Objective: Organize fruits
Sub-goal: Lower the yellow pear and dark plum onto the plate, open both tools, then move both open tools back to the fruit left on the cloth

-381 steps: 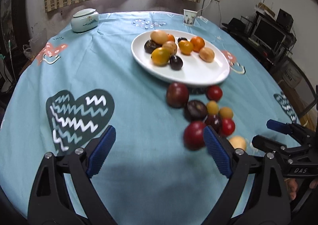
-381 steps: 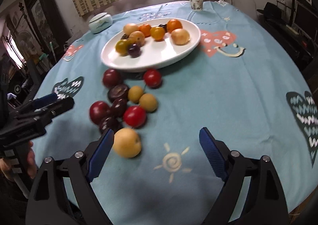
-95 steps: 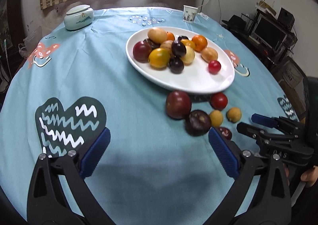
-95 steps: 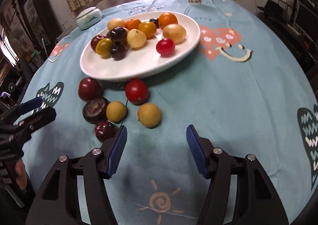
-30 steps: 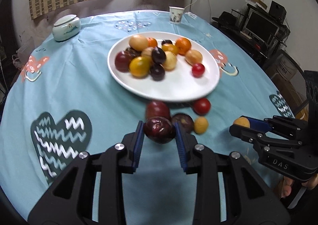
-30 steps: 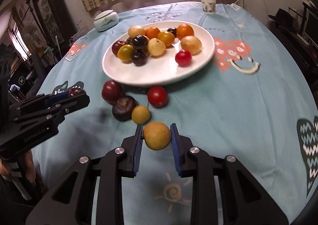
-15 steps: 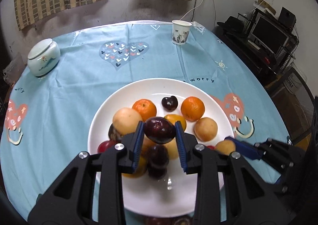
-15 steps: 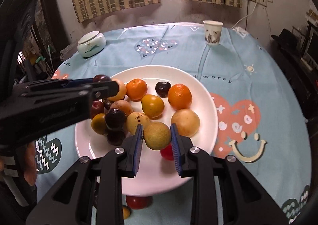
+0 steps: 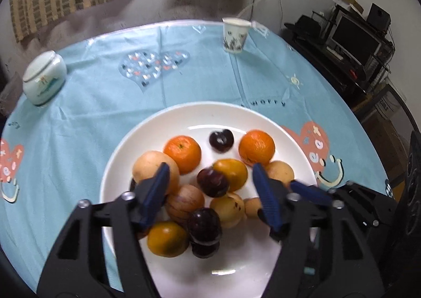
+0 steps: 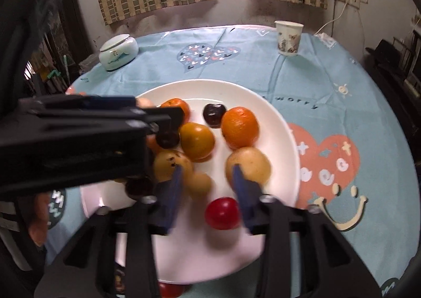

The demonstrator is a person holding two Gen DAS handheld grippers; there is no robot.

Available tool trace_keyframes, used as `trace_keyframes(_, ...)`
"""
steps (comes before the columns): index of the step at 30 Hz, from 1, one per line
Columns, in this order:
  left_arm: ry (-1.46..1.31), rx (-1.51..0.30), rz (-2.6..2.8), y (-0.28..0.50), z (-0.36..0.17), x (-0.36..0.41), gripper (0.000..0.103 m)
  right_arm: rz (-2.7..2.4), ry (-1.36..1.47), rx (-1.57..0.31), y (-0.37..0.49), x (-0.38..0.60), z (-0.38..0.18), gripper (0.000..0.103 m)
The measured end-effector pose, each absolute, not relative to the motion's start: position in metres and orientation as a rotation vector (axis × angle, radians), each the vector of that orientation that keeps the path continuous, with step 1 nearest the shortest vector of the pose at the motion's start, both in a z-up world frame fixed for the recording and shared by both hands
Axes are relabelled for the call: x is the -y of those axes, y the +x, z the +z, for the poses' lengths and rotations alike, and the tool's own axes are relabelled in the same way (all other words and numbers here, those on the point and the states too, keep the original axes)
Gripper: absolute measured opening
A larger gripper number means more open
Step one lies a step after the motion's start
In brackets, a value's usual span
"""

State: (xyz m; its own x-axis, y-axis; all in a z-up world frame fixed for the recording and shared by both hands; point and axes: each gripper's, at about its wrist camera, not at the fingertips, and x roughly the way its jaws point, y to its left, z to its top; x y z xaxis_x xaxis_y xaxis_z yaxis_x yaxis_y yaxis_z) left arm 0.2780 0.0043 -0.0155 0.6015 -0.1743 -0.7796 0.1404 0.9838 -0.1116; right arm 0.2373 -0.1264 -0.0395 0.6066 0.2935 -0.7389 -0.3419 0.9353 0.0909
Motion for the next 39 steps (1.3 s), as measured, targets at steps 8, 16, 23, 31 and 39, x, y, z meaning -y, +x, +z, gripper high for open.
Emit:
trace_keyframes(8, -0.064, -0.837, -0.197, 0.252, 0.019, -0.009, 0.079, 0.175, -0.024, -0.742, 0.231, 0.162, -0.031, 0.077)
trace_keyframes(16, -0.044, -0.776, -0.142, 0.193, 0.023, -0.013, 0.085, 0.194, 0.070, -0.764, 0.231, 0.176, -0.030, 0.077)
trace_keyframes(23, -0.080, -0.807, -0.119, 0.125, -0.002, -0.031, 0.092, 0.263, 0.017, -0.791, 0.206, 0.159, -0.035, 0.077)
trace_keyframes(31, -0.081, -0.874, -0.130, 0.066, -0.045, -0.046, 0.093, 0.310, -0.023, -0.811, 0.122, 0.152, -0.025, 0.088)
trace_keyframes(39, -0.090, -0.888, -0.182, 0.048, -0.058, -0.044, 0.093, 0.291, 0.009, -0.861, 0.082, 0.145, -0.041, 0.090)
